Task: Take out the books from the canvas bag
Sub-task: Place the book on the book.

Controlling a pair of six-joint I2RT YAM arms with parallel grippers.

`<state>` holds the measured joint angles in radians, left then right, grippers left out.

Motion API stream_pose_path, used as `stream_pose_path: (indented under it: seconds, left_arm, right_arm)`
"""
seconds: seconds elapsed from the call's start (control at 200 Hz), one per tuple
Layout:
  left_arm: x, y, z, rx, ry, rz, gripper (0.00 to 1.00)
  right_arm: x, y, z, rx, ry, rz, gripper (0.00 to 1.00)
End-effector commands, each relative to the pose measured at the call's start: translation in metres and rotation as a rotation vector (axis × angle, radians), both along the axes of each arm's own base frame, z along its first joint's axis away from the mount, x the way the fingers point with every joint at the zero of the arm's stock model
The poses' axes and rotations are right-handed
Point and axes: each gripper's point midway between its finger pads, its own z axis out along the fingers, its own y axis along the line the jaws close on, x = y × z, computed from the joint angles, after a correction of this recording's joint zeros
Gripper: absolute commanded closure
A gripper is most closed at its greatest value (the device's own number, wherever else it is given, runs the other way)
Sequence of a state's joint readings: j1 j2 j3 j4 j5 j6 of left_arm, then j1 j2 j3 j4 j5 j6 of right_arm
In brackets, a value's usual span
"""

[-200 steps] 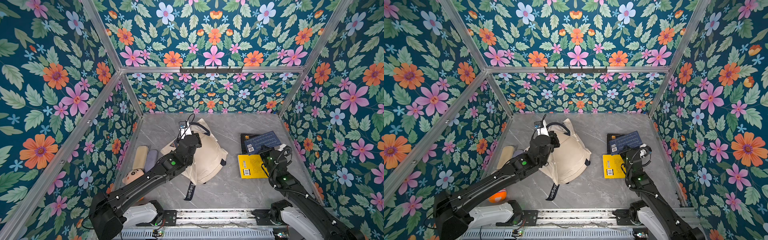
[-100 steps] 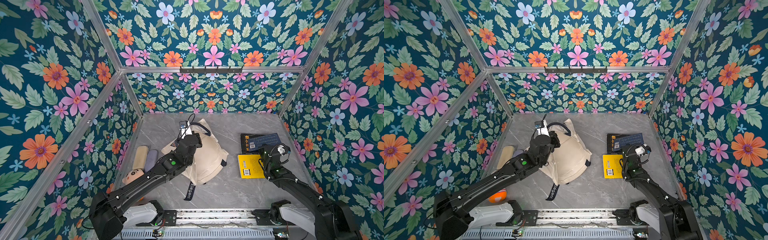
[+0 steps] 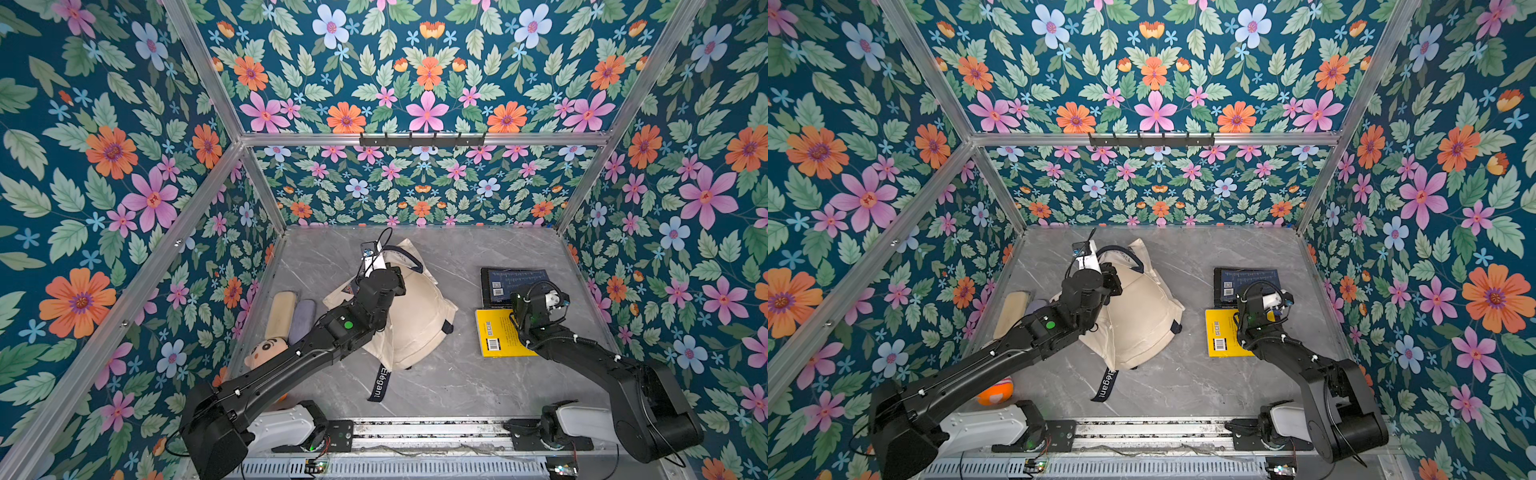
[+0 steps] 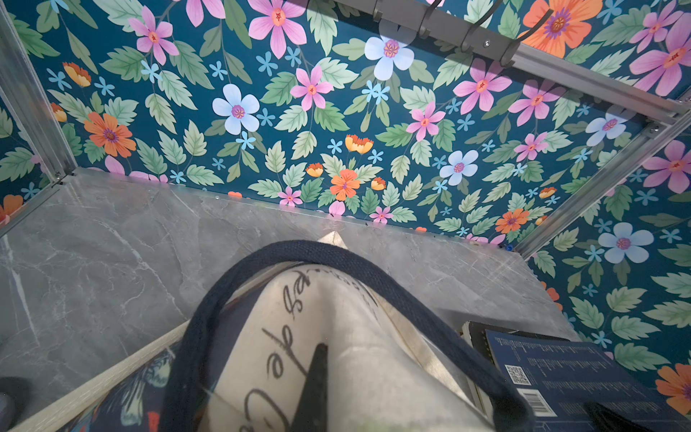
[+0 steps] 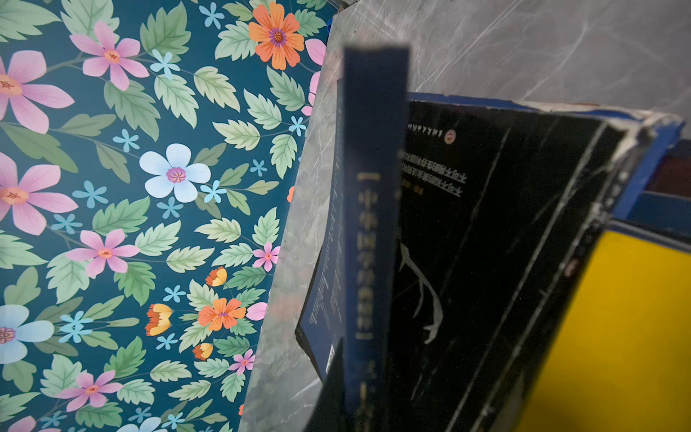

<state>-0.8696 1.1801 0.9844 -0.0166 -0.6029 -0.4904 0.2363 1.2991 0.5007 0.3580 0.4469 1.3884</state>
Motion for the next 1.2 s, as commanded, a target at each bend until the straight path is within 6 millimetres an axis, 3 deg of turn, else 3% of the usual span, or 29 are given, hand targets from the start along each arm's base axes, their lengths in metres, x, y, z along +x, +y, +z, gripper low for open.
stream_pose_path:
  seconds: [0.0,0.1,0.225,0.56,0.915,1.035,1.195]
  left_arm:
    - [0.001,-0.002,0.011,-0.033,-0.024,0.001,1.0]
    - [0.002,-0.003,0.01,-0.031,-0.022,-0.003,1.0]
    - [0.001,-0.003,0.011,-0.031,-0.022,-0.003,1.0]
    - [0.001,-0.002,0.013,-0.03,-0.025,-0.004,1.0]
    - [0.0,-0.002,0.015,-0.033,-0.029,-0.007,1.0]
    - [0.0,-0.001,0.014,-0.033,-0.028,-0.003,1.0]
    - [0.0,-0.001,0.014,-0.033,-0.028,-0.001,1.0]
  right_arm:
    - [0.0,0.0,-0.003,0.04,0.005,-0.022,0.89]
    - [0.0,0.004,-0.007,0.066,0.026,-0.015,0.83]
    - [-0.003,0.006,-0.012,0.074,0.051,-0.003,0.69]
    - [-0.013,0.017,-0.016,0.125,0.105,0.085,0.48]
    - [-0.011,0.009,-0.006,0.131,0.067,0.189,0.44]
    - [-0.003,0.016,0.002,0.115,0.075,0.259,0.43]
    - [-0.01,0.019,0.018,0.091,0.081,0.296,0.33]
